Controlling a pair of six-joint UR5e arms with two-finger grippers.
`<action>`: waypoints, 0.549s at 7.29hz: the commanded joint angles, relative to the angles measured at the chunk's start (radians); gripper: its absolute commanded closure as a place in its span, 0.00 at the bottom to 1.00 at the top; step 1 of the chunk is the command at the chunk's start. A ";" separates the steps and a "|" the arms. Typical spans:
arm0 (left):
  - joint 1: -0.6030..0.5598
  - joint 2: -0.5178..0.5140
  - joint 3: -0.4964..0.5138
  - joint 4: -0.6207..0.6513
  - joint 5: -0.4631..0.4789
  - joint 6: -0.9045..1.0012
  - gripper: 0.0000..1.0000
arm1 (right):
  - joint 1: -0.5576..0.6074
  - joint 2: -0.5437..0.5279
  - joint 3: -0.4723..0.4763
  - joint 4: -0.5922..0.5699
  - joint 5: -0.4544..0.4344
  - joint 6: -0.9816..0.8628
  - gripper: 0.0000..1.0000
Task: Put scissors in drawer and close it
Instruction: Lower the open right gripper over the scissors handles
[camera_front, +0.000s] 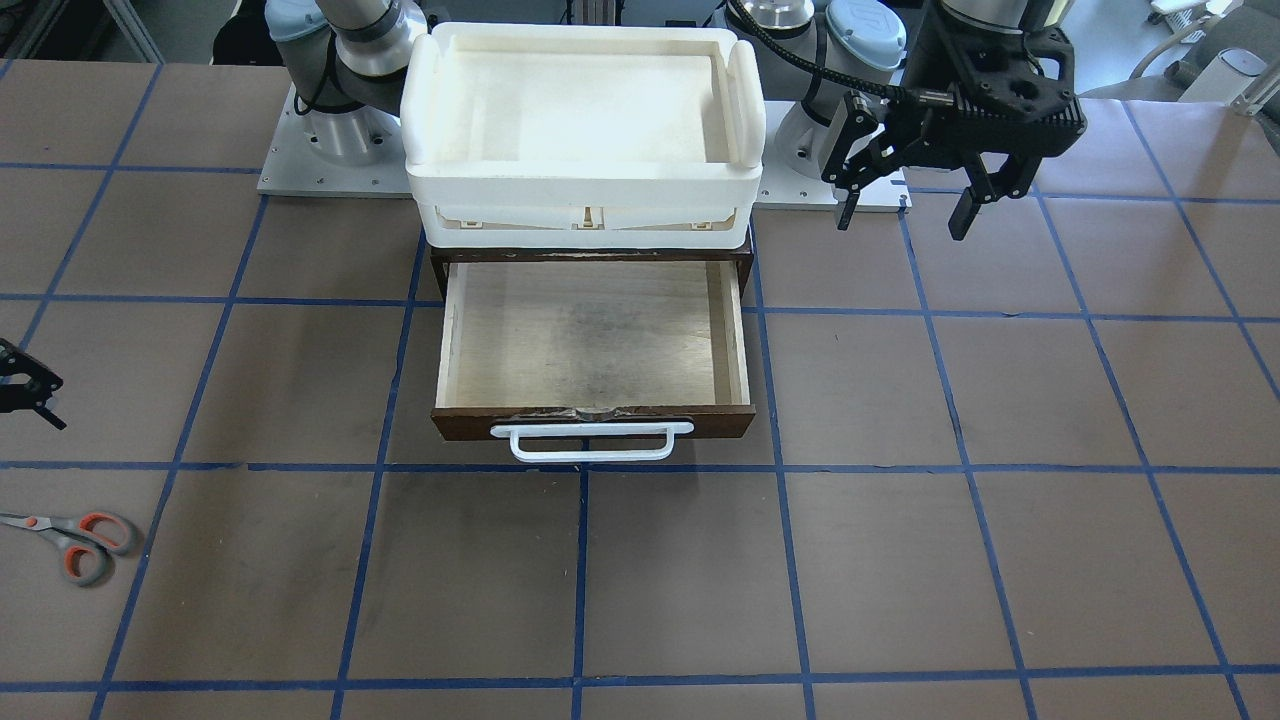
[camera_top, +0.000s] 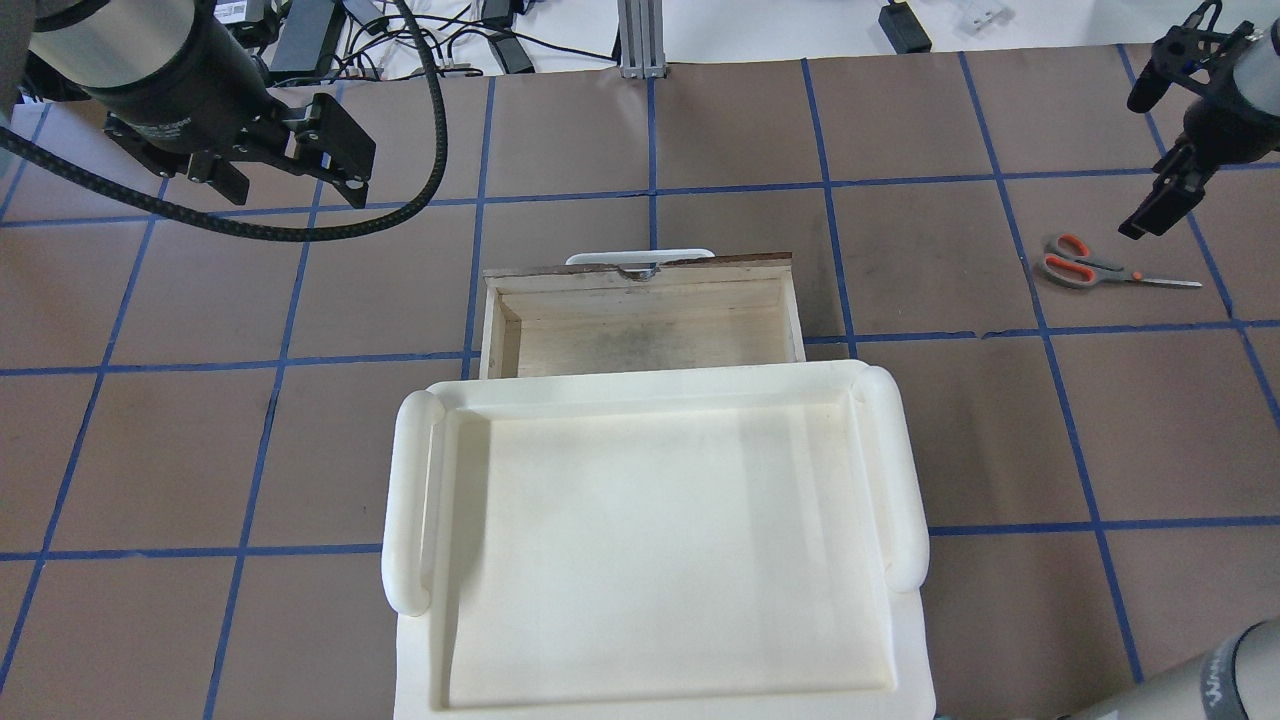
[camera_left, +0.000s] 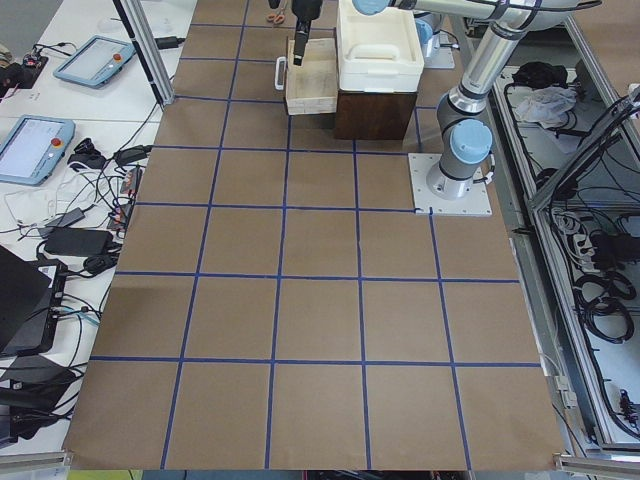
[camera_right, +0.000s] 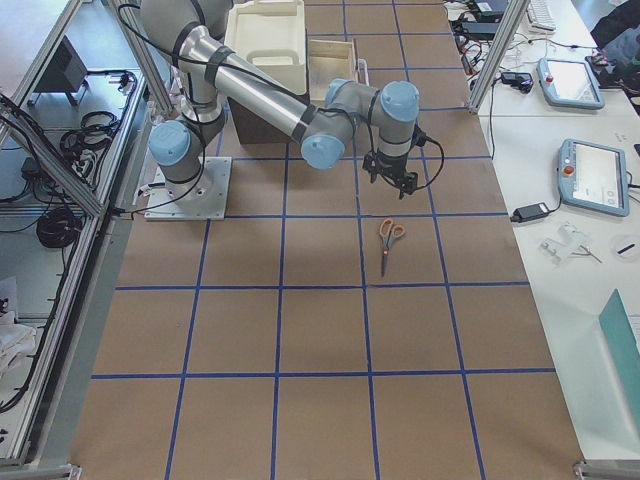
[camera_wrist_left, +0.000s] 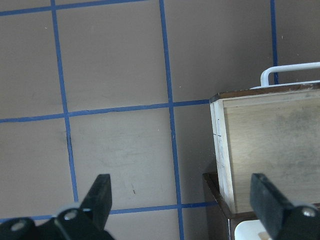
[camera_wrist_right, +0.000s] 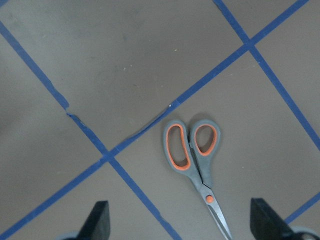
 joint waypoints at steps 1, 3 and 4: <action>0.000 0.000 0.000 -0.002 0.000 0.000 0.00 | -0.030 0.094 -0.001 -0.140 -0.006 -0.217 0.00; 0.000 0.000 0.000 -0.002 0.000 0.000 0.00 | -0.034 0.153 -0.004 -0.206 -0.008 -0.309 0.00; 0.000 0.000 -0.002 -0.002 0.000 0.000 0.00 | -0.046 0.176 -0.004 -0.206 0.000 -0.313 0.00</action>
